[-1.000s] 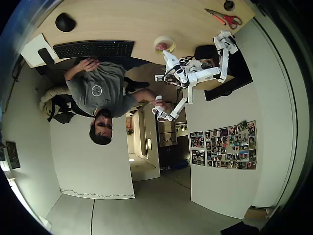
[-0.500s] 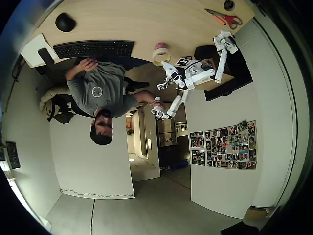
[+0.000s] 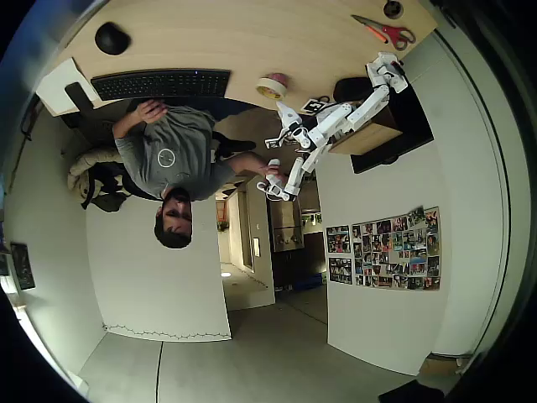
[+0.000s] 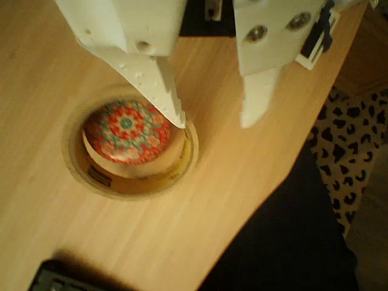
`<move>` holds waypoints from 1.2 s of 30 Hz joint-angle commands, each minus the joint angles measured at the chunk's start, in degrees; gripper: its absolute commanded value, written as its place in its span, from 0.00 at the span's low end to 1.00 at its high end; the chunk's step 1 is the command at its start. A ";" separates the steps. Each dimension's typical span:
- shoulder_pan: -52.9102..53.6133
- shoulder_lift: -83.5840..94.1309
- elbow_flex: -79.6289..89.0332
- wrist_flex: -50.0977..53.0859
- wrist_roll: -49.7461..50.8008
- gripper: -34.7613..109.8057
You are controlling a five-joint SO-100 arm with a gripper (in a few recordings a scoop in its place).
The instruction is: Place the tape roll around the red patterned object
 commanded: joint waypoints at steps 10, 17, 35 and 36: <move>4.48 22.68 14.50 5.54 -5.71 0.45; 5.01 31.11 22.41 5.54 -5.89 0.45; 11.07 79.63 101.69 -22.15 -7.65 0.47; 11.16 80.77 104.59 -23.91 -7.73 0.47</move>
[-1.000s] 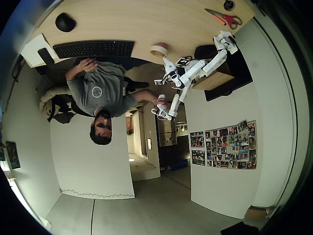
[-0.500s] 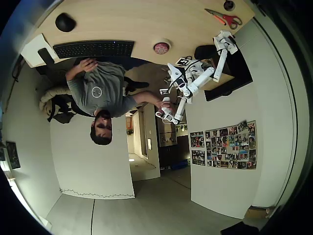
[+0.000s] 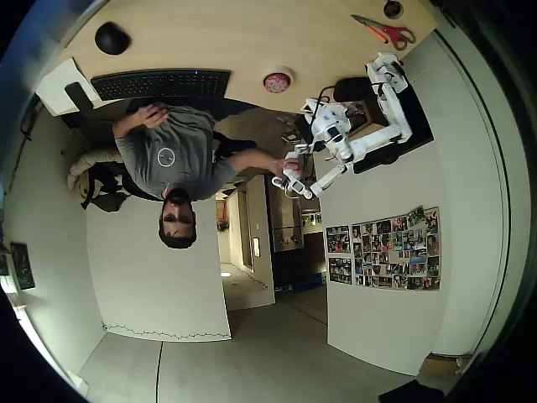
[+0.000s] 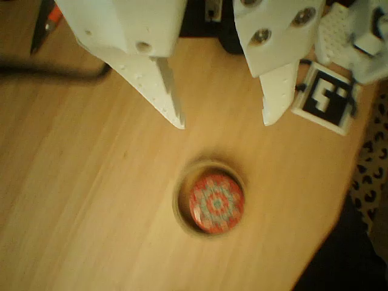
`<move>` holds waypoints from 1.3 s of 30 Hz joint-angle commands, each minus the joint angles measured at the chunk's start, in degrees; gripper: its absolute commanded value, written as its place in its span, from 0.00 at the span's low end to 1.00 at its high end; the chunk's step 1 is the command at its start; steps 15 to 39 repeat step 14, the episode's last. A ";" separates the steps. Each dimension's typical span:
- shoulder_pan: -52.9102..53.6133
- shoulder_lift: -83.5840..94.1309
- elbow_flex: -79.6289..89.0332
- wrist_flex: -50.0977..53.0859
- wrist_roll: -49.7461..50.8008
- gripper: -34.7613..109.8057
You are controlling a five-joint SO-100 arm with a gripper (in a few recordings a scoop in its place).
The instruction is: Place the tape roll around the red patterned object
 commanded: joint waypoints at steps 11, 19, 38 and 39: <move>0.79 13.71 27.25 -16.00 -1.85 0.46; 0.79 14.15 28.12 -16.52 -1.85 0.46; 0.79 14.15 28.12 -16.52 -1.85 0.46; 0.79 14.15 28.12 -16.52 -1.85 0.46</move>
